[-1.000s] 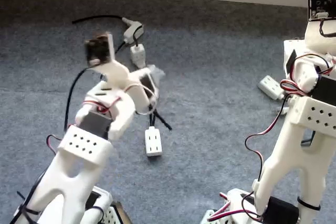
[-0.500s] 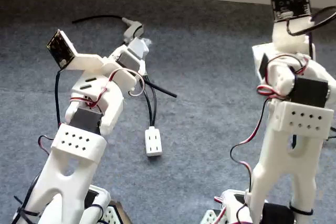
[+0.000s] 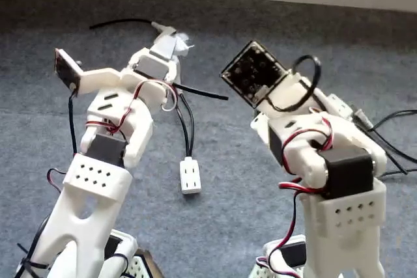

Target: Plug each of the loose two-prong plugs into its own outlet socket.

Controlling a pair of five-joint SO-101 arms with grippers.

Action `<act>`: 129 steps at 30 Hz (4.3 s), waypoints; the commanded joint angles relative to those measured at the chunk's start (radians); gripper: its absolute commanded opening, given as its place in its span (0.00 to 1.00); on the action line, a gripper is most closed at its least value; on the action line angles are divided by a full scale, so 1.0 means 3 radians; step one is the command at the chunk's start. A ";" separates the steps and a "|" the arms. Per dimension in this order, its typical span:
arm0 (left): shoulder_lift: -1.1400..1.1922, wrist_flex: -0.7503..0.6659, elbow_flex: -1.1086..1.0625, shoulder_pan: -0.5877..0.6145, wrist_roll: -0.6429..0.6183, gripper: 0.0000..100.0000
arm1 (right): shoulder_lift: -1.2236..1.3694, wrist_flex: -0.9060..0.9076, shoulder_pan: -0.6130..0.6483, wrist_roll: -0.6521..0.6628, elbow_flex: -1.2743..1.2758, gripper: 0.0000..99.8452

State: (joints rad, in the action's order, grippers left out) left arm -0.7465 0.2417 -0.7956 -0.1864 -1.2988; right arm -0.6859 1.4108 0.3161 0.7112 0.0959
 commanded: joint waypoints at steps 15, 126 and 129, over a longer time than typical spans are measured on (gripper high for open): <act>-0.2703 -0.0102 -0.1302 -0.0514 -0.0271 0.01 | -0.0084 -0.0115 0.0074 0.0092 0.0074 0.01; -0.0279 0.2163 0.0591 -0.1317 0.1401 0.01 | -0.0043 -0.0990 -0.0923 0.0077 0.0299 0.01; -0.0652 0.1984 0.0253 -0.1322 0.1504 0.01 | -0.0049 -0.0990 -0.0918 0.0072 0.0294 0.01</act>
State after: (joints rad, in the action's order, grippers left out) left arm -0.7986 0.8846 -0.6513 -0.5669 -0.8861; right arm -0.6981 1.1331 0.0276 0.7327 0.2355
